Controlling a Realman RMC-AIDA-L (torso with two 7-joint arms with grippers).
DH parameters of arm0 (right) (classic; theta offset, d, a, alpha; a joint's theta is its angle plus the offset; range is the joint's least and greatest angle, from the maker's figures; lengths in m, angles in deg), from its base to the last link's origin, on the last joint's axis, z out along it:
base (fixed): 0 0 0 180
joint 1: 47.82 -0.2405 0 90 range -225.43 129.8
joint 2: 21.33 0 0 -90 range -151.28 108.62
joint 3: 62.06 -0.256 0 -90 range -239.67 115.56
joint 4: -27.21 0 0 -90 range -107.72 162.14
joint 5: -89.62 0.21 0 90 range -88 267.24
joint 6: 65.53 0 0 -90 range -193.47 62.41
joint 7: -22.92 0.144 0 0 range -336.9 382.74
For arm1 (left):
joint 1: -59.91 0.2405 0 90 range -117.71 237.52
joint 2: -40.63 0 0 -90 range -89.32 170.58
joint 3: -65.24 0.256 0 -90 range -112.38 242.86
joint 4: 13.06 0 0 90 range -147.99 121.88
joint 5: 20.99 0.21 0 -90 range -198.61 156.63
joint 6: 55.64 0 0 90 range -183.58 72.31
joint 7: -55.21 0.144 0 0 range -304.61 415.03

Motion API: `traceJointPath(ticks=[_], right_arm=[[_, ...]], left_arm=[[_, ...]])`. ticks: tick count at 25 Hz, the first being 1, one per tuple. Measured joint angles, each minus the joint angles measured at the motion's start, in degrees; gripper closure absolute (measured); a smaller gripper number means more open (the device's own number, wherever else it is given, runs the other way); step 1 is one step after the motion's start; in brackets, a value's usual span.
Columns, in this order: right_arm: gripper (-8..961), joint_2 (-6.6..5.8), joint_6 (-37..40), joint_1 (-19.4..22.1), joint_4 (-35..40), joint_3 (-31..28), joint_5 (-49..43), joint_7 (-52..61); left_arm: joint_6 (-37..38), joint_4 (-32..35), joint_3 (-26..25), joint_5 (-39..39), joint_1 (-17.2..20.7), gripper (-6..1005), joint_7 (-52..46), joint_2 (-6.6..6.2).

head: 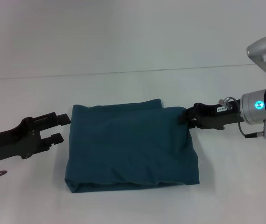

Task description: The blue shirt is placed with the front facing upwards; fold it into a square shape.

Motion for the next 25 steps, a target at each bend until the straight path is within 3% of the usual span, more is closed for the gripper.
traceJointPath(ticks=[5, 16, 25], right_arm=[[631, 0.0, -0.6, -0.1, -0.3, 0.0, 0.0, 0.2], [829, 0.08, -0.4, -0.3, 0.8, -0.1, 0.8, 0.2], [779, 1.45, -0.2, -0.8, 6.1, 0.1, 2.2, -2.1]], left_arm=[[-0.1, 0.0, 0.0, 0.0, 0.1, 267, 0.0, 0.0], [-0.1, 0.0, 0.0, -0.1, 0.2, 268, 0.0, 0.0], [0.0, 0.0, -0.1, -0.1, 0.4, 268, 0.0, 0.0]])
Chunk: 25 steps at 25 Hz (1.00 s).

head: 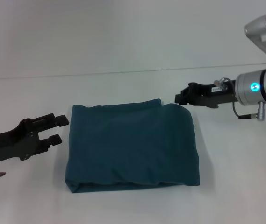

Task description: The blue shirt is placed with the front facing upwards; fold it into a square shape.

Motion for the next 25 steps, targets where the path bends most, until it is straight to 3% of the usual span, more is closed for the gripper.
traceJointPath(ticks=[7, 16, 21, 23, 25], right_arm=[[739, -0.25, 1.6, -0.4, -0.6, 0.5, -0.6, -0.5], [689, -3.83, 10.2, 3.8, 1.8, 0.9, -0.9, 0.6], [661, -2.76, 7.1, 4.5, 0.2, 1.2, -1.4, 0.7], [457, -2.32, 5.1, 3.7, -1.6, 1.9, -1.8, 0.6], [380, -1.63, 2.6, 2.9, -3.3, 2.7, -2.0, 0.6]], left_arm=[[0.4, 0.0, 0.0, 0.0, 0.1, 268, 0.0, 0.0], [0.2, 0.0, 0.0, 0.0, 0.2, 268, 0.0, 0.0], [0.1, 0.0, 0.0, 0.0, 0.2, 268, 0.0, 0.06], [0.0, 0.0, 0.0, 0.0, 0.1, 268, 0.0, 0.07], [0.0, 0.0, 0.0, 0.0, 0.1, 268, 0.0, 0.08]])
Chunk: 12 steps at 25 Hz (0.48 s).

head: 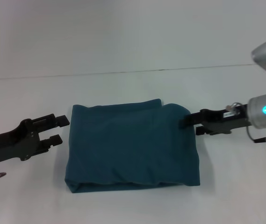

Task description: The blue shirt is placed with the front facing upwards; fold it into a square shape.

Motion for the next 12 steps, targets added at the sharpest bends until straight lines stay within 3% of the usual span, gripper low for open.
traceJointPath(ticks=[5, 9, 12], right_arm=[[192, 1.73, -3.9, -1.0, -0.7, 0.3, 0.0, 0.0], [55, 1.94, -4.5, -1.4, -0.9, 0.1, 0.3, 0.0], [72, 1.94, -4.5, -1.4, -0.9, -0.2, 1.2, 0.3]], left_arm=[[0.0, 0.0, 0.0, 0.0, 0.1, 268, 0.1, 0.01], [0.0, -0.2, 0.0, 0.0, 0.2, 268, 0.4, 0.07], [-0.1, -1.0, 0.0, 0.0, 0.0, 268, 0.7, 0.08]])
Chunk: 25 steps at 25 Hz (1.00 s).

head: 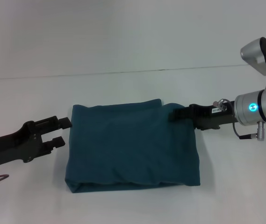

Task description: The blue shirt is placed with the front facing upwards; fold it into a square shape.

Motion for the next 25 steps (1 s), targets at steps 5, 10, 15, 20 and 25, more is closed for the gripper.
traceJointPath(ticks=[5, 10, 15, 20, 25], right_arm=[[102, -0.16, 0.0, 0.6, 0.0, 0.0, 2.3, 0.3], [193, -0.25, 0.0, 0.7, 0.1, 0.0, 2.4, 0.3], [388, -0.27, 0.0, 0.7, 0.3, -0.1, 2.4, 0.5], [675, -0.71, 0.9, 0.8, 0.9, -0.2, 2.5, 2.0], [857, -0.82, 2.8, 1.5, 3.8, -0.3, 3.5, 2.6]], left_arm=[[0.0, -0.4, 0.0, 0.0, -0.2, 268, 0.5, -0.05], [0.0, -0.5, 0.0, 0.0, -0.3, 268, 0.5, -0.08], [0.0, -0.5, 0.0, 0.0, -0.3, 268, 0.5, -0.14], [0.0, -0.5, 0.0, 0.0, -0.4, 268, 0.5, -0.17], [-0.1, -0.5, 0.0, 0.0, -0.4, 268, 0.5, -0.17]])
